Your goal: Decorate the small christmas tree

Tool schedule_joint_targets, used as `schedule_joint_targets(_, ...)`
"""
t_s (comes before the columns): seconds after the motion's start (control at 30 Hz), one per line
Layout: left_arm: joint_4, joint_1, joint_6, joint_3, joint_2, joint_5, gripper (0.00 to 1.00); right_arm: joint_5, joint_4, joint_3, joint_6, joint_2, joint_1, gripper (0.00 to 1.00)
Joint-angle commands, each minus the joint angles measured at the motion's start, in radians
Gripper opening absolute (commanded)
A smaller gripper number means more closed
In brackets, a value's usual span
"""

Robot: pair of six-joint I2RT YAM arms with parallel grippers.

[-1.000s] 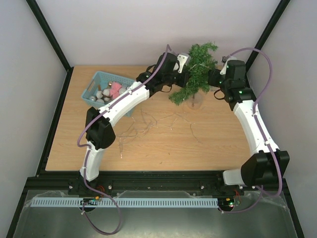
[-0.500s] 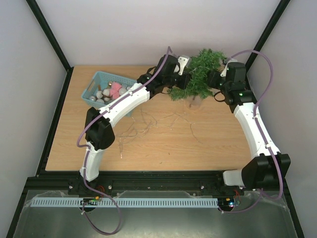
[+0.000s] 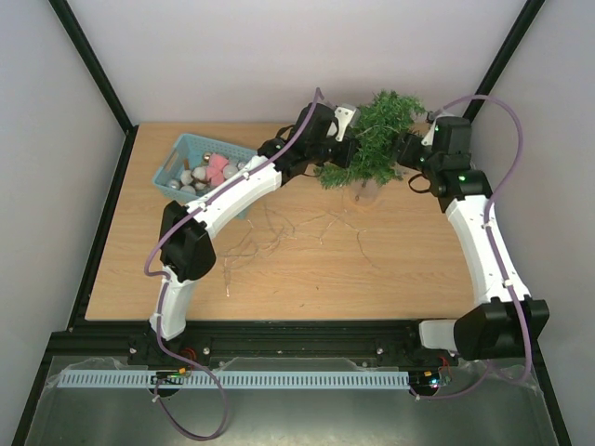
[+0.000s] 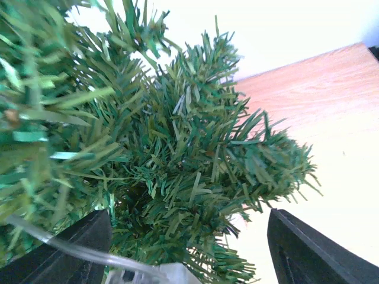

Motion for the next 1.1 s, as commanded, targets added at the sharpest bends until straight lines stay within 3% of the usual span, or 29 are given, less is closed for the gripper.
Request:
schedule_joint_targets(0.0,0.005,-0.006,0.005,0.022,-0.029,-0.007,0.09,-0.012,-0.089,0.078,0.01,-0.054,-0.012,0.75)
schedule_joint_targets(0.3,0.003,-0.004,0.008,-0.013,-0.063,-0.017,0.37,-0.001,-0.148,0.078,0.012,-0.08,-0.015,0.82)
schedule_joint_targets(0.47,0.004,0.005,0.006,-0.049,-0.082,-0.025,0.41,-0.018,-0.153,0.053,0.015,-0.084,-0.015,0.82)
schedule_joint_targets(0.67,0.023,0.013,0.003,-0.125,-0.142,-0.03,0.53,-0.052,-0.155,0.03,0.029,-0.109,-0.015,0.82)
schedule_joint_targets(0.87,0.059,0.015,-0.005,-0.262,-0.279,-0.063,0.67,-0.063,-0.178,0.039,0.038,-0.126,-0.015,0.82)
schedule_joint_targets(1.07,0.08,0.013,-0.027,-0.529,-0.493,-0.075,0.7,-0.07,-0.223,0.068,0.039,-0.155,-0.015,0.82)
